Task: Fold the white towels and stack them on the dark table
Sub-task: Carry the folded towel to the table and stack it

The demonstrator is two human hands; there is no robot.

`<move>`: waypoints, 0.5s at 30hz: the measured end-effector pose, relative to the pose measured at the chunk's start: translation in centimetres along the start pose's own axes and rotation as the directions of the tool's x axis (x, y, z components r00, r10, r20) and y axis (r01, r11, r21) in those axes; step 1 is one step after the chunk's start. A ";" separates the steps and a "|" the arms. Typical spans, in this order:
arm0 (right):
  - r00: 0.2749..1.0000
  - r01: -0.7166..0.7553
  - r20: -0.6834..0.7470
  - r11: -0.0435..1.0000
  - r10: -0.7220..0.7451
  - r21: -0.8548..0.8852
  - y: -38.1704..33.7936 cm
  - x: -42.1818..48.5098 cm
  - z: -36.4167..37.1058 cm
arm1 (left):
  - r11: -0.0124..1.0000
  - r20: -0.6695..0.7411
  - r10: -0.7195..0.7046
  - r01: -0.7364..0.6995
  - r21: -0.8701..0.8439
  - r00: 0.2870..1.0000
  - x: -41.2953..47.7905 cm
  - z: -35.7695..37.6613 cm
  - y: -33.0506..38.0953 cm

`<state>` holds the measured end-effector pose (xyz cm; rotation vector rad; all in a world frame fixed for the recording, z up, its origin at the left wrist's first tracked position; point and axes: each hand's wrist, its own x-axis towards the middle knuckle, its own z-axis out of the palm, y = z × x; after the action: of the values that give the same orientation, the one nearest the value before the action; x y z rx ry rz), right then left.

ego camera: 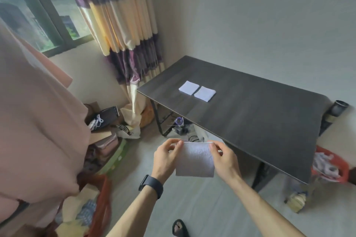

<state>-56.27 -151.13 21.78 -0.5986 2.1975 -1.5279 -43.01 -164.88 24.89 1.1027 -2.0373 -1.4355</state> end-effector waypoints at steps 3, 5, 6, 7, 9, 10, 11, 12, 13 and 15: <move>0.998 -0.043 -0.037 0.998 0.045 0.034 -0.6 6.5 2.7 | 0.998 0.043 -0.046 0.048 -0.042 0.998 7.8 -0.6 -1.1; 0.997 -0.058 -0.048 0.997 0.061 0.056 -1.3 10.3 4.4 | 0.995 0.074 -0.071 0.075 -0.059 0.995 12.6 -0.9 -1.6; 0.996 -0.068 -0.054 0.996 0.071 0.063 -1.8 12.1 5.0 | 0.994 0.085 -0.083 0.089 -0.060 0.993 14.9 -0.9 -1.7; 0.995 -0.078 -0.062 0.995 0.082 0.069 -2.2 13.9 5.6 | 0.993 0.090 -0.100 0.105 -0.059 0.991 17.1 -0.7 -1.7; 0.991 -0.098 -0.084 0.993 0.103 0.063 -2.5 17.1 6.8 | 0.988 0.108 -0.136 0.143 -0.054 0.985 20.9 -0.5 -1.9; 0.989 -0.108 -0.094 0.993 0.113 0.054 -2.4 18.7 7.4 | 0.987 0.122 -0.146 0.154 -0.052 0.982 22.7 -0.3 -2.0; 0.987 -0.119 -0.106 0.992 0.124 0.051 -2.1 20.2 8.1 | 0.986 0.136 -0.153 0.160 -0.045 0.979 24.5 -0.1 -2.1; 0.983 -0.130 -0.120 0.990 0.136 0.057 -1.6 21.8 8.8 | 0.986 0.147 -0.158 0.165 -0.034 0.976 26.2 0.1 -2.2; 0.980 -0.142 -0.134 0.988 0.149 0.064 -1.2 23.3 9.5 | 0.986 0.153 -0.162 0.167 -0.020 0.975 28.0 0.4 -2.3; 0.973 -0.161 -0.160 0.985 0.169 0.061 -0.4 26.1 10.5 | 0.986 0.153 -0.164 0.164 0.013 0.974 31.6 1.2 -2.7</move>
<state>-72.20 -173.79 16.73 -0.2756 2.2601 -1.5858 -61.90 -189.57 18.60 1.2198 -2.0905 -1.6483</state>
